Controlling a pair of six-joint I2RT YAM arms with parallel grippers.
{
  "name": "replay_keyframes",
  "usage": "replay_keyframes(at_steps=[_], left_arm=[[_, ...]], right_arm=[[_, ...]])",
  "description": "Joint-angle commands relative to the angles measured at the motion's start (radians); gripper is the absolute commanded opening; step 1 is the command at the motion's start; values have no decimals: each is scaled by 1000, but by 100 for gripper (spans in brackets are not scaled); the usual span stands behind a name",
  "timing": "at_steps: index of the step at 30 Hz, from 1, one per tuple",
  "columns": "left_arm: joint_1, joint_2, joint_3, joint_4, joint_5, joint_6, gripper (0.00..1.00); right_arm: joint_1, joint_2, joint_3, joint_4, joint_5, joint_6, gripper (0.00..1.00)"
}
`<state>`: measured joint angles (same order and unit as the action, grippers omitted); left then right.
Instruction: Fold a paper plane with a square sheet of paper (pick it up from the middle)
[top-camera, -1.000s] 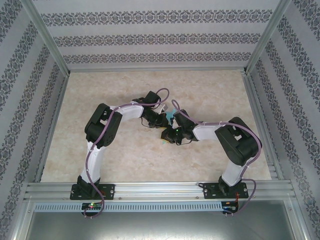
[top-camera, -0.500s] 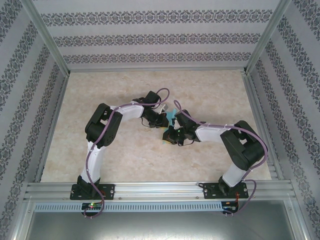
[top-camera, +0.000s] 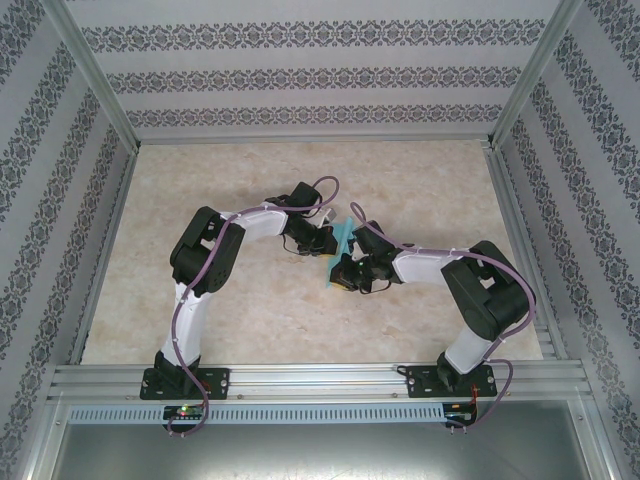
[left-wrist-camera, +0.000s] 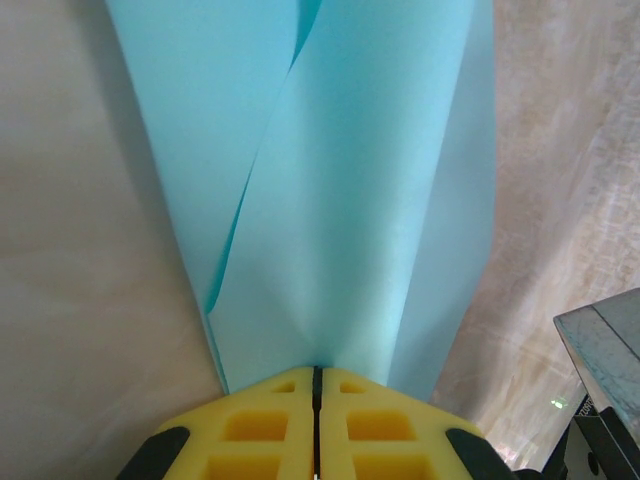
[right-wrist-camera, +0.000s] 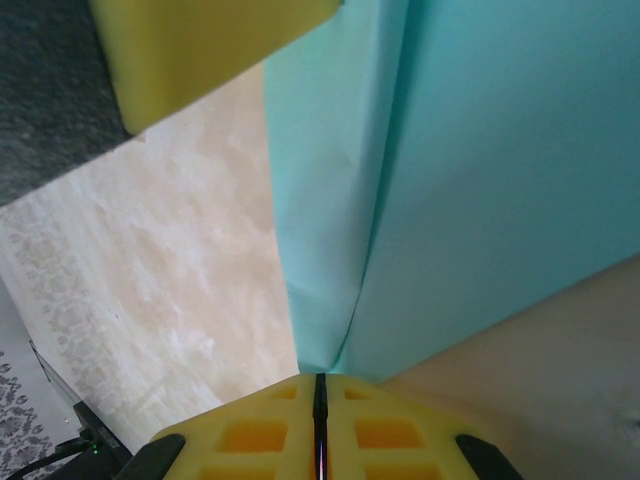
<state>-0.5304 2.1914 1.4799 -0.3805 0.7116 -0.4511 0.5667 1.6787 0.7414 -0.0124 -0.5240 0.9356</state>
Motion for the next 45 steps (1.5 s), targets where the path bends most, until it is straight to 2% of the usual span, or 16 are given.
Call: replay_keyframes(at_steps=[1, 14, 25, 45], left_arm=[[-11, 108, -37, -73, -147, 31, 9], [-11, 116, -34, -78, -148, 35, 9], [-11, 119, -28, -83, -151, 38, 9], [-11, 121, -32, -83, -153, 39, 9]], right_arm=[[-1, 24, 26, -16, -4, -29, 10], [9, 58, 50, 39, -37, -6, 10], [7, 5, 44, -3, -19, -15, 10], [12, 87, 73, 39, -40, -6, 10]])
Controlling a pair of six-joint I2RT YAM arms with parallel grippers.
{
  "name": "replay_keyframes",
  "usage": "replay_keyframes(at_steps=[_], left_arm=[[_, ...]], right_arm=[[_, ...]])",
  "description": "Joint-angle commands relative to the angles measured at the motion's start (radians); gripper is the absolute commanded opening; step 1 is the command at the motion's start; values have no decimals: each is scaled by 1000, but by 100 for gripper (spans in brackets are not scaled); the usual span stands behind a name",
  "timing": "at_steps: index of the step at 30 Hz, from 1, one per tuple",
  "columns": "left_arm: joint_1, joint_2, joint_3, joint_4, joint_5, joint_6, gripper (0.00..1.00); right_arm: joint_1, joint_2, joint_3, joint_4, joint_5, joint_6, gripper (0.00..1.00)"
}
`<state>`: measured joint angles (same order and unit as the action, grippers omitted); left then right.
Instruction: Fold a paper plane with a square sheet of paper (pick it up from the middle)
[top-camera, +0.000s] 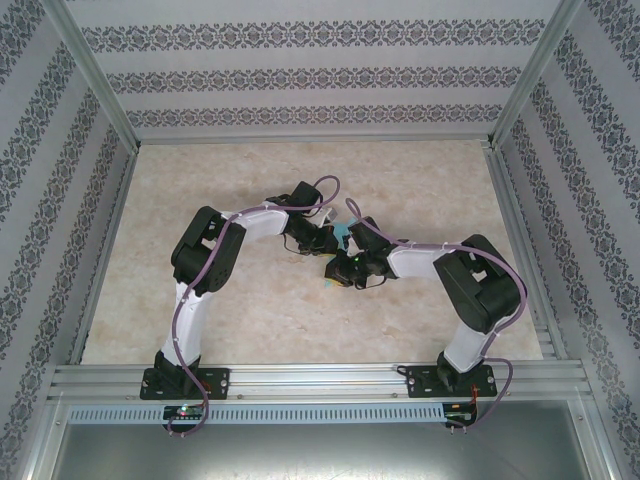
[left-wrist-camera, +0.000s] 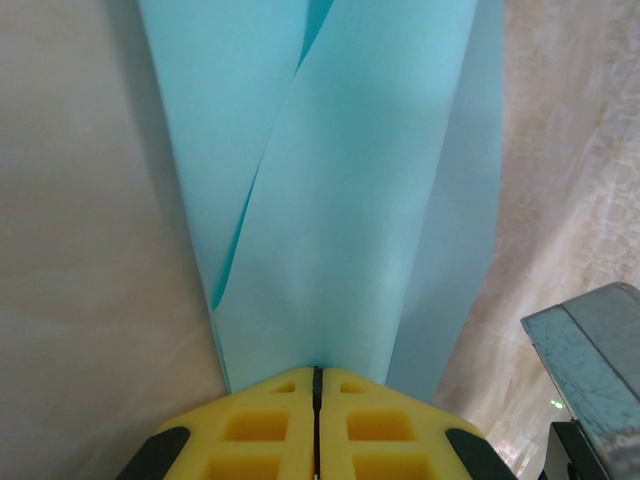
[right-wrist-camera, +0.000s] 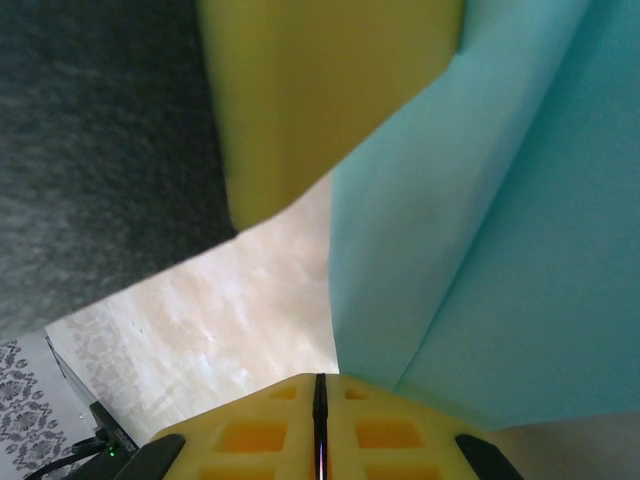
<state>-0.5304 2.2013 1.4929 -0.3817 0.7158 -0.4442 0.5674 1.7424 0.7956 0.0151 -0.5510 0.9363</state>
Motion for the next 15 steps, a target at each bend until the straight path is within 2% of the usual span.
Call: replay_keyframes(at_steps=[1, 15], left_arm=[[-12, 111, -45, -80, -157, 33, 9], [-12, 115, -49, -79, -160, 35, 9]], right_arm=[[11, 26, 22, 6, -12, -9, 10], [25, 62, 51, -33, -4, -26, 10]])
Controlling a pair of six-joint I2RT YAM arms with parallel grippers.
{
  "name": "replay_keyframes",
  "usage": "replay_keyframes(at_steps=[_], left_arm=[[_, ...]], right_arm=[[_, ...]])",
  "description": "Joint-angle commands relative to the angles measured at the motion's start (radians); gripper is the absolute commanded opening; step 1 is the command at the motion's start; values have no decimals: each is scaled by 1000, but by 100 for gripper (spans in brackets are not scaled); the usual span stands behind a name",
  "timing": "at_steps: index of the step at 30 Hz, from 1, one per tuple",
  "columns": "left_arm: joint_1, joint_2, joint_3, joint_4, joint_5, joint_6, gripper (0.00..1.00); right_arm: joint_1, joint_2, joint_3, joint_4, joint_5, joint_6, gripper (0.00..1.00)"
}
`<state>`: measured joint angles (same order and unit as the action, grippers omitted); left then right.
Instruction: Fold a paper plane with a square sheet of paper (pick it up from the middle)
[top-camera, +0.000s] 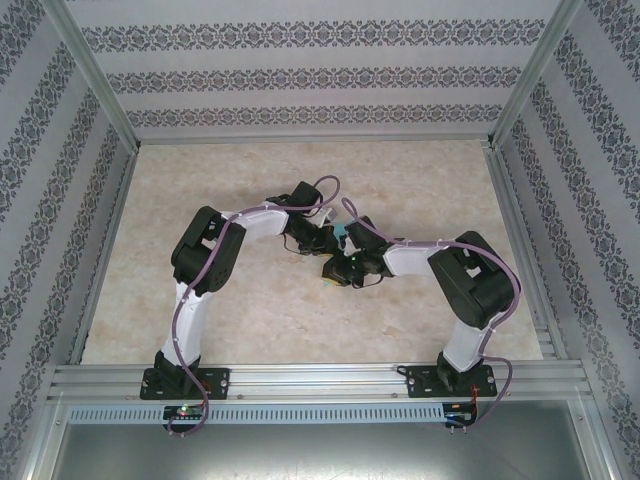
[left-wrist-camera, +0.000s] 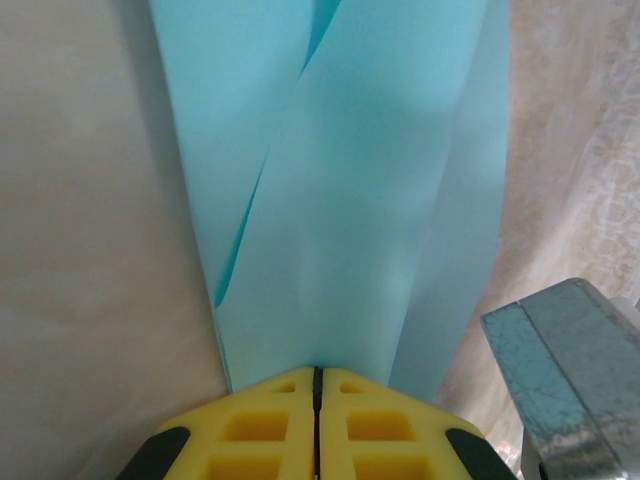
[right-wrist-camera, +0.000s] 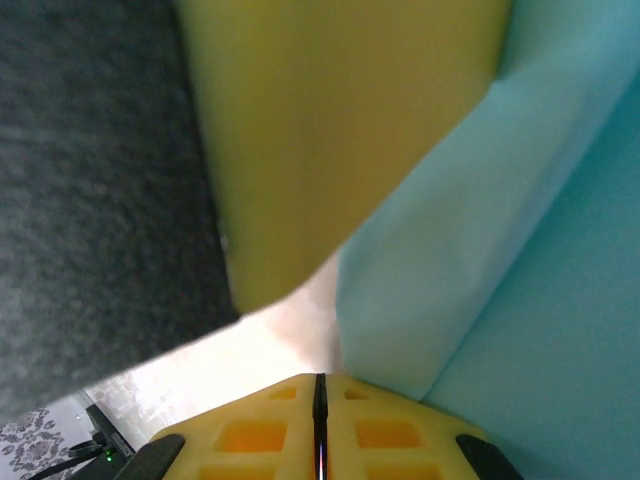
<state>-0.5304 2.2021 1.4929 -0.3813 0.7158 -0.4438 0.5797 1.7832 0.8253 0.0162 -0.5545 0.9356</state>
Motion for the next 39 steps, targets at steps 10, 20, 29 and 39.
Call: replay_keyframes(at_steps=[10, 20, 29, 39], left_arm=[[-11, 118, -47, -84, -167, 38, 9], [-11, 122, -41, -92, -178, 43, 9], [-12, 120, -41, -93, -177, 43, 9], [-11, 111, -36, -88, -168, 43, 9]], right_arm=[[30, 22, 17, -152, 26, -70, 10], [52, 25, 18, -156, 27, -60, 10], [-34, -141, -33, -28, 31, -6, 11], [-154, -130, 0, -46, 37, -56, 10]])
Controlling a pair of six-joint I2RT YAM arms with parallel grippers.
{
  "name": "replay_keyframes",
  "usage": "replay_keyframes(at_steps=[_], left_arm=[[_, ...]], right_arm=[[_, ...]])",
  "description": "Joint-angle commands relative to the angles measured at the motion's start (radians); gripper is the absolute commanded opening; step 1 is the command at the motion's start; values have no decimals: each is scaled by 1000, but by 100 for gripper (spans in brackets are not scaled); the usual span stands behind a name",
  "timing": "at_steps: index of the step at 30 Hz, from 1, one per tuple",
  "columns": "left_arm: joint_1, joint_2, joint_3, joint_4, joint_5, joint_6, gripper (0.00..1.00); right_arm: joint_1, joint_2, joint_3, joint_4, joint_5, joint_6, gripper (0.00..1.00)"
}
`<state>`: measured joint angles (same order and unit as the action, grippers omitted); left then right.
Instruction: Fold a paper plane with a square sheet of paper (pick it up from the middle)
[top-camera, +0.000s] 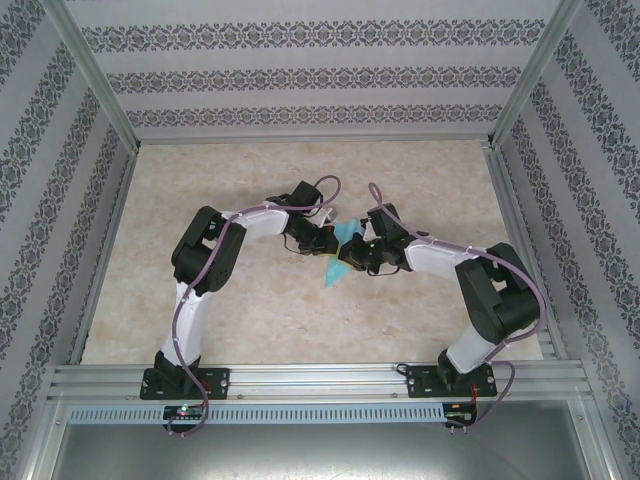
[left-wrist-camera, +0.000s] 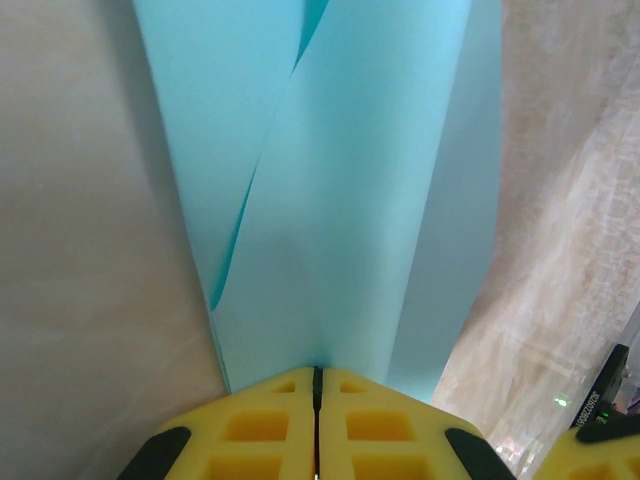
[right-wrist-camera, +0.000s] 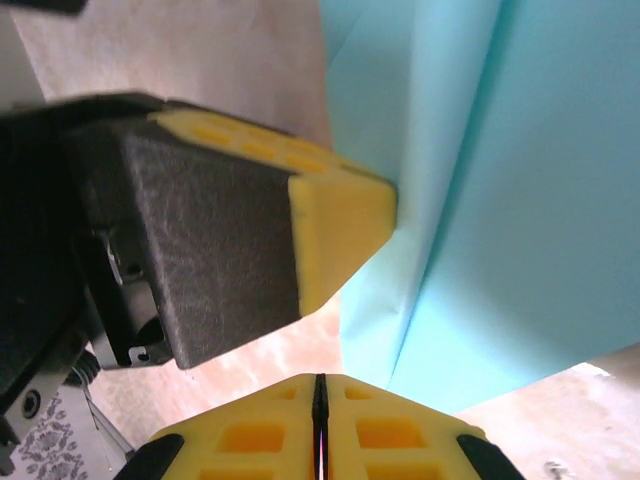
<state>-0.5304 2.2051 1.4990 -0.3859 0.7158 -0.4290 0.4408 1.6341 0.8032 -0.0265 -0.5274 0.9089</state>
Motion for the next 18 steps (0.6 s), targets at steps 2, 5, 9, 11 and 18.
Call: replay_keyframes(at_steps=[2, 5, 9, 11, 18], left_arm=[[-12, 104, -41, -82, -165, 26, 9], [-12, 99, -41, -80, -161, 29, 9], [-12, 96, -42, -79, -161, 29, 9], [-13, 93, -43, -77, -158, 30, 9], [-13, 85, -41, -74, -157, 33, 8]], right_arm=[[-42, 36, 32, 10, 5, -31, 10], [-64, 75, 69, 9, -6, -47, 10], [-80, 137, 112, 26, -26, -48, 10], [-85, 164, 129, 39, -37, -44, 10], [-93, 237, 189, 25, -44, -55, 10]])
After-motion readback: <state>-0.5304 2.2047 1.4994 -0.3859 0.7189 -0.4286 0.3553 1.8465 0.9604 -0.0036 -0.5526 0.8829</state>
